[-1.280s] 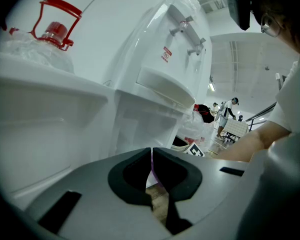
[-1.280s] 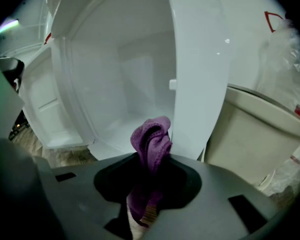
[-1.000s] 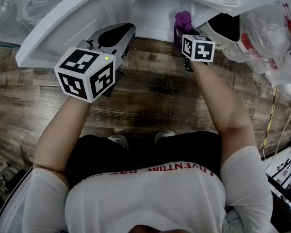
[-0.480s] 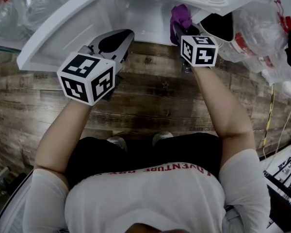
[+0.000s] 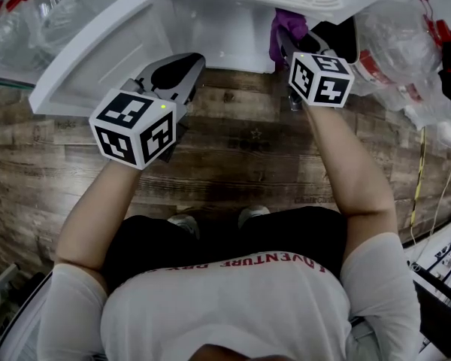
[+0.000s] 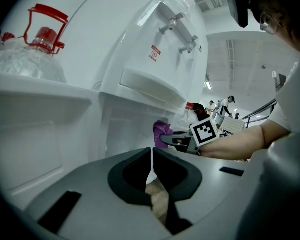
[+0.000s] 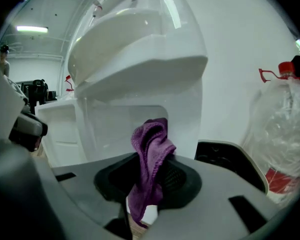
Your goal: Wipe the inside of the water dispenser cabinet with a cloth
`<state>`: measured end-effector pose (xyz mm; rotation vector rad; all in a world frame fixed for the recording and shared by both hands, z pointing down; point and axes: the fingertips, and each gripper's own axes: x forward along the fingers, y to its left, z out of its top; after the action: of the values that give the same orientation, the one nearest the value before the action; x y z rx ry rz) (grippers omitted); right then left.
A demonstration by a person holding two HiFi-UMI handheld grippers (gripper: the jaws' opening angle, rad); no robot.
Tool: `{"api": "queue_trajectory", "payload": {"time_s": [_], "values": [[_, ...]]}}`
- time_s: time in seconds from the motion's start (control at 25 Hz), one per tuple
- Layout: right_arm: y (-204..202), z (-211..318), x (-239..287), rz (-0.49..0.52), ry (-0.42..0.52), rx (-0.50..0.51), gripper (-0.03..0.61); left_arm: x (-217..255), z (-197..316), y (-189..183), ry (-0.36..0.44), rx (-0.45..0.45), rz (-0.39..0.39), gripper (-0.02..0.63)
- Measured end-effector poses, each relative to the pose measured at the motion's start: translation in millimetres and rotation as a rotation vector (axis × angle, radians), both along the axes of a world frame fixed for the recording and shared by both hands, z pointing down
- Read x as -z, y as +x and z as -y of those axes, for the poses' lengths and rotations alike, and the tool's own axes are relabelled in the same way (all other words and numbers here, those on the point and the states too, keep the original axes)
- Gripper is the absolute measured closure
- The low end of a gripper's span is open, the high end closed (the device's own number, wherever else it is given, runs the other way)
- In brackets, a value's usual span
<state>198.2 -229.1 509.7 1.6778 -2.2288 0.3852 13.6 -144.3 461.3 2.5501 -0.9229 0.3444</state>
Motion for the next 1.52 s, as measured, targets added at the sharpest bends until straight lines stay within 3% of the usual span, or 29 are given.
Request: {"api": "queue_trajectory", "payload": {"time_s": [0.24, 0.96, 1.52], "values": [[0, 1, 28, 0.025, 0.053, -0.015, 0.469, 0, -1, -5, 0.001, 0.007, -0.002, 0.578], [-23, 7, 37, 0.015, 0.091, 0.020, 0.469, -3, 5, -5, -0.002, 0.016, -0.004, 0.578], [-100, 6, 43, 0.061, 0.104, 0.180, 0.469, -5, 14, -16, -0.005, 0.045, -0.011, 0.578]]}}
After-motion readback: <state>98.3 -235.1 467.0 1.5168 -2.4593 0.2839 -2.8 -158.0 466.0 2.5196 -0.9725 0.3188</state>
